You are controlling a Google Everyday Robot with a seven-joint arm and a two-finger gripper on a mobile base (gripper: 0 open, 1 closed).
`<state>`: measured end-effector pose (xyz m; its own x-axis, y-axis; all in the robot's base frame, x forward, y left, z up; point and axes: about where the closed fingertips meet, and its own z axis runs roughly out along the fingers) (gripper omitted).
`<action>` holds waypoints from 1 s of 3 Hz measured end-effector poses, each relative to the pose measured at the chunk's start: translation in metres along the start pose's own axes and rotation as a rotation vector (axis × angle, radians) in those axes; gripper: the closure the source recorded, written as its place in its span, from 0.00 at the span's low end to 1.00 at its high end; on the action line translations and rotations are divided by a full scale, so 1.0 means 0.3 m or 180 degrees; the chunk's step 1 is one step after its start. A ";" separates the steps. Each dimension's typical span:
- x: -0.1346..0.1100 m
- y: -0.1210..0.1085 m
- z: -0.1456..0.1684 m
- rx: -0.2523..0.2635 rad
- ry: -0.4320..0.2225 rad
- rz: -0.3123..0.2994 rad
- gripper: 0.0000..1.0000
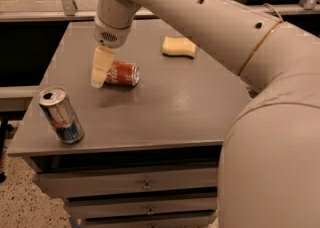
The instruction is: Place coke can upright
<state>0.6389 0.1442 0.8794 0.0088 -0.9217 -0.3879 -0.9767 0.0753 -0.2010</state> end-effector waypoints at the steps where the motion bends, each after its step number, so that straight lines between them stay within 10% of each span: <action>1: -0.022 0.003 0.059 0.0003 0.0211 -0.0012 0.00; 3: 0.000 0.005 0.144 0.0012 0.0584 0.0015 0.00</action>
Offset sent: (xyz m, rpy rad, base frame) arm 0.0081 0.0212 -0.0432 -0.2208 0.0068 -0.0479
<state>0.6466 0.1607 0.8402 -0.0355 -0.9752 -0.2183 -0.9758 0.0810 -0.2029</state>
